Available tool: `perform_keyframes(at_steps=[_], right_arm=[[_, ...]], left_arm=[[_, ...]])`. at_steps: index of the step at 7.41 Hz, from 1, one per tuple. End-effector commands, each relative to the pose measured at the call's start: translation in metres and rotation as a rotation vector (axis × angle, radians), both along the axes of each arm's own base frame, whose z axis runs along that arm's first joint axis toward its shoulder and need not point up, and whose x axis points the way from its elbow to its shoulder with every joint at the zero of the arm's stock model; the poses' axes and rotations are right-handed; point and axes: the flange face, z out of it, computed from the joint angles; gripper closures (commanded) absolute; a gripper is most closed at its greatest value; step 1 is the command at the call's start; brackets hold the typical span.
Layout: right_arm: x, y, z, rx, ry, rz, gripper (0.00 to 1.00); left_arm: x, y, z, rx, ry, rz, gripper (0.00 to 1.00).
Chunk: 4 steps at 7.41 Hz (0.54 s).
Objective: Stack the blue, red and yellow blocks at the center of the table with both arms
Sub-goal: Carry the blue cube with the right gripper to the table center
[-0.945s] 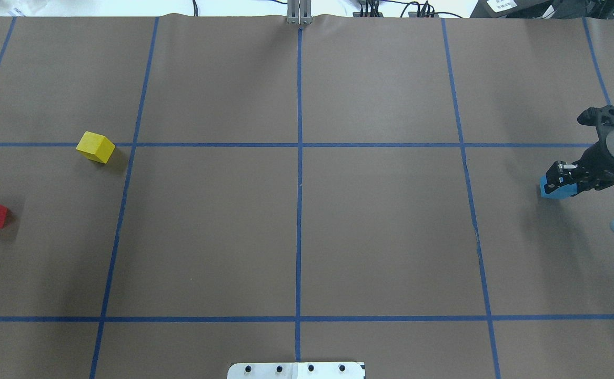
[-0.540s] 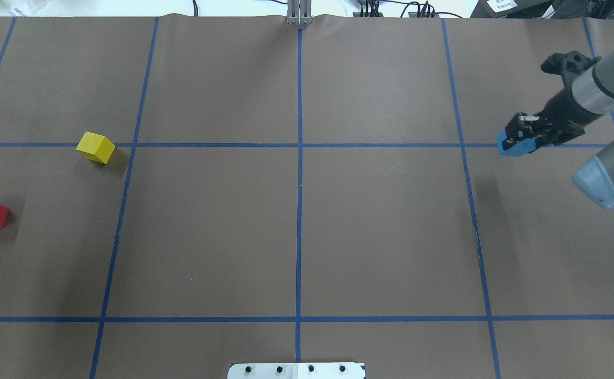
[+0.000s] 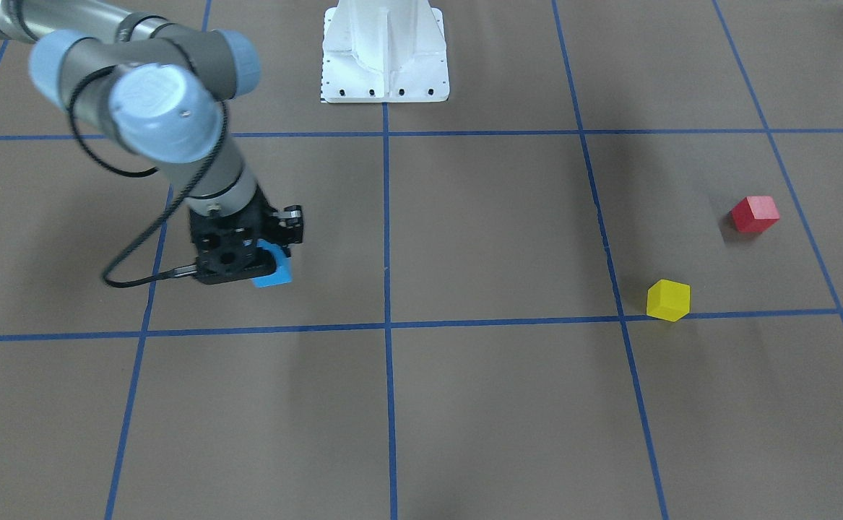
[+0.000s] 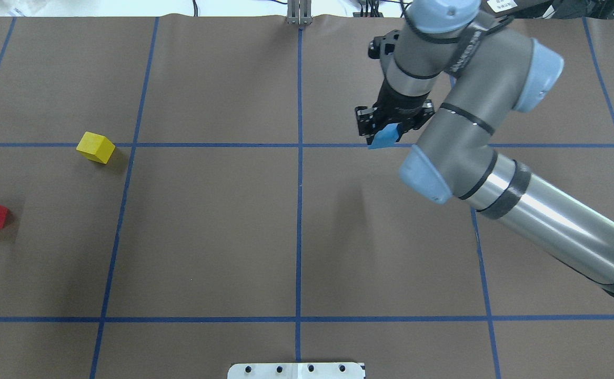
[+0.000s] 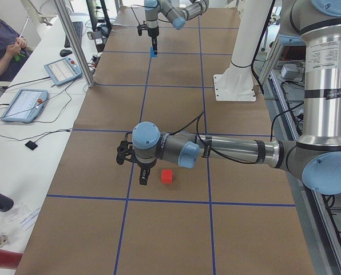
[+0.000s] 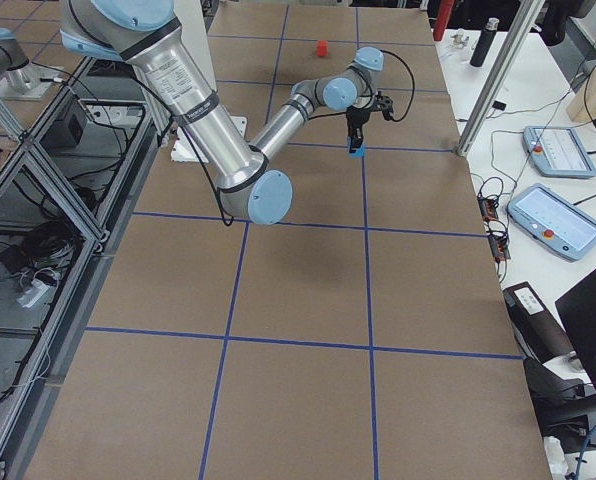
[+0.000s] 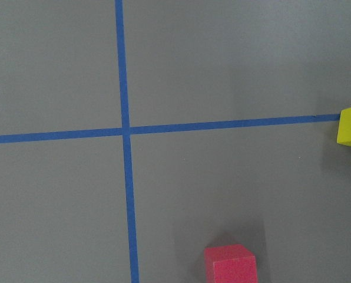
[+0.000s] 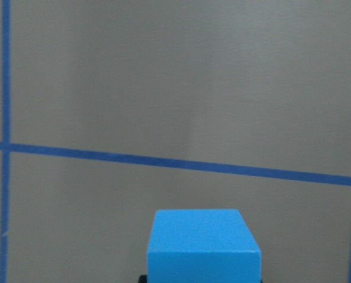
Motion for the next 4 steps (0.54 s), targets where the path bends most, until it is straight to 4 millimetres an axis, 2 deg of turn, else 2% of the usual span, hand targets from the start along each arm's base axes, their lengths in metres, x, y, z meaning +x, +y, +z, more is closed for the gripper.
perform_keyframes(at_steps=[1,2,4], right_arm=[[-0.138,0.032,-0.081,-0.065,0.064,0.022,1.00],[-0.154,0.040,-0.070,-0.069,0.038,0.025,1.00],[-0.163,0.048,-0.042,-0.084,0.041,0.024,1.00]], left_arm=[[0.000,0.000,0.002,-0.005,-0.001,0.000,0.00],[0.000,-0.002,0.008,-0.012,-0.001,0.000,0.00],[0.000,-0.004,0.015,-0.022,-0.002,0.000,0.00]])
